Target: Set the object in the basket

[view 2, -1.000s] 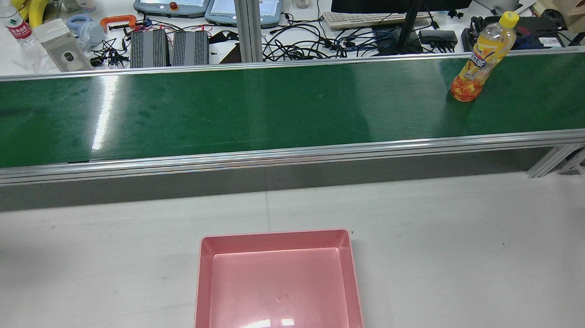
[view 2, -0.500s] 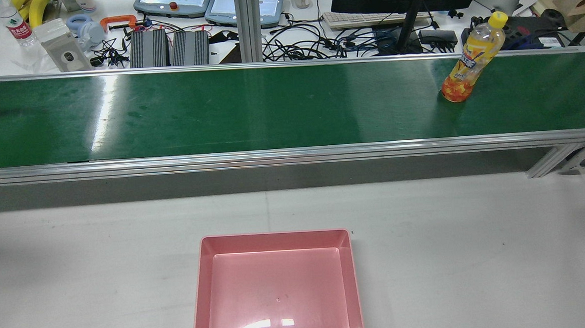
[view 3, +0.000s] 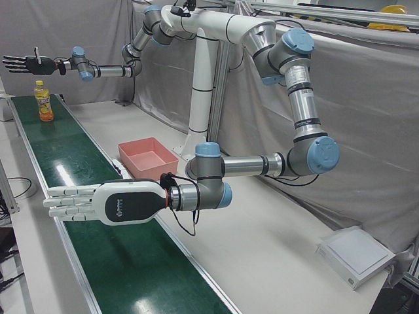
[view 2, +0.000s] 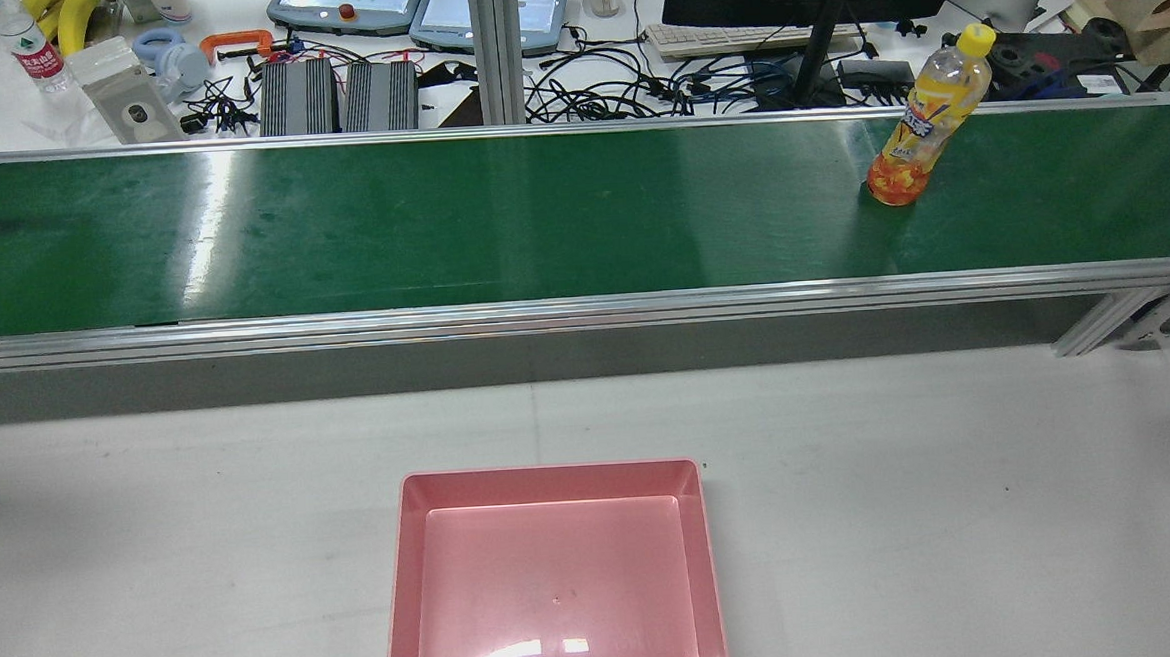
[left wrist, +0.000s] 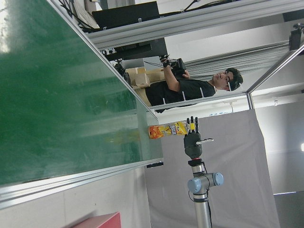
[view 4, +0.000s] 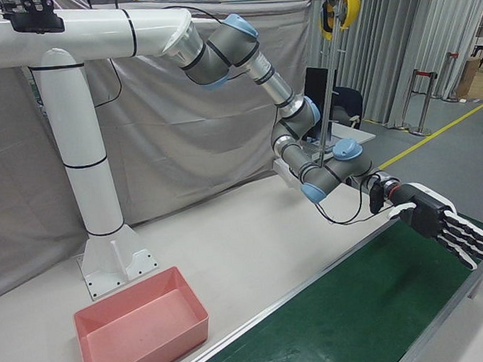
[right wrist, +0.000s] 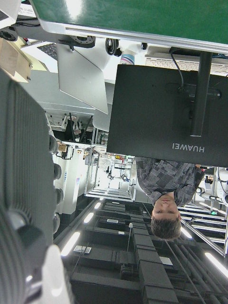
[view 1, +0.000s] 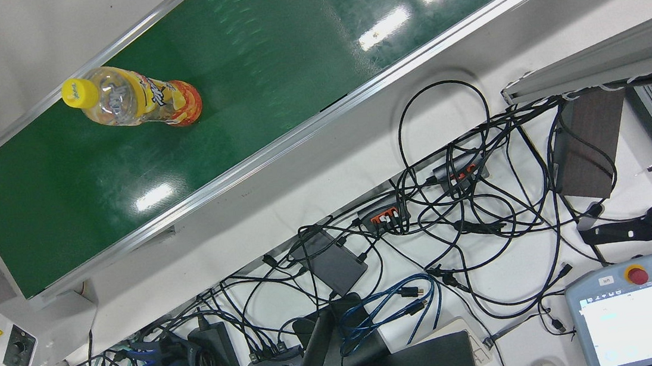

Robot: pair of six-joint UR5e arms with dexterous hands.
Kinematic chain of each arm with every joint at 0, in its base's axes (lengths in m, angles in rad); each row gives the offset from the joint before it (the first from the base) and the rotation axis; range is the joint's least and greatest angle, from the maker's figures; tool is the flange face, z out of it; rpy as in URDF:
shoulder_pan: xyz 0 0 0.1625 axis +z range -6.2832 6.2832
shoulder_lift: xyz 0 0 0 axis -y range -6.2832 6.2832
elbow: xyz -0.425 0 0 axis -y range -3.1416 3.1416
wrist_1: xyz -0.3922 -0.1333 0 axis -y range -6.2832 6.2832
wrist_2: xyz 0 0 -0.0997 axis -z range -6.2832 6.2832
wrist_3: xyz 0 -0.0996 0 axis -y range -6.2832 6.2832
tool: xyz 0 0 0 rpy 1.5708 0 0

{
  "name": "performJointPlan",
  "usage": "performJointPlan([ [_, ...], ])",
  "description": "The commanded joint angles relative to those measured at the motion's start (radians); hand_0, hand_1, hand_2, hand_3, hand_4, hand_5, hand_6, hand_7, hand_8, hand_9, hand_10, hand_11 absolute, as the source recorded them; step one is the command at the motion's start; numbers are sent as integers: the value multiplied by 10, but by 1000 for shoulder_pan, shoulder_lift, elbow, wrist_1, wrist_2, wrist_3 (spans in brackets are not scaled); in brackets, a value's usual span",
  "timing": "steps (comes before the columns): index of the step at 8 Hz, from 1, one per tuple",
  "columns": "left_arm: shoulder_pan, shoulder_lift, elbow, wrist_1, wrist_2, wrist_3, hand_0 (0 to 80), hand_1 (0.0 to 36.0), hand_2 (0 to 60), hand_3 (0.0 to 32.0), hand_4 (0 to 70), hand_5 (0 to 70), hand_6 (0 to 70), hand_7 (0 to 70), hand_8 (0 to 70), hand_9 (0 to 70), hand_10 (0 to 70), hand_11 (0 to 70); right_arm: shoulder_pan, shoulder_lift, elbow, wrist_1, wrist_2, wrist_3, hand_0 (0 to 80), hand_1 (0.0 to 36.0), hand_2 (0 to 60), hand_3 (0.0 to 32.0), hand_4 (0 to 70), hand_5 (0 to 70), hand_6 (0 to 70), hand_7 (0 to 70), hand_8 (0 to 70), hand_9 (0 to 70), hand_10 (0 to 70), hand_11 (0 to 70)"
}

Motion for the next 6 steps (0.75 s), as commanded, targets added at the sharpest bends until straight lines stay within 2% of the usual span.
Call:
performJointPlan([
  [1, 1, 0, 0, 2, 0, 0, 491, 171, 108, 0, 0, 55, 0, 0, 7, 27, 52, 97, 0, 0, 0, 0, 0, 0, 0, 0, 0, 0, 0, 0, 0, 0, 0, 0, 0, 0],
  [6, -1, 0, -8, 2, 0, -2, 493, 172, 106, 0, 0, 58, 0, 0, 6, 25, 53, 98, 0, 0, 0, 0, 0, 0, 0, 0, 0, 0, 0, 0, 0, 0, 0, 0, 0, 0],
])
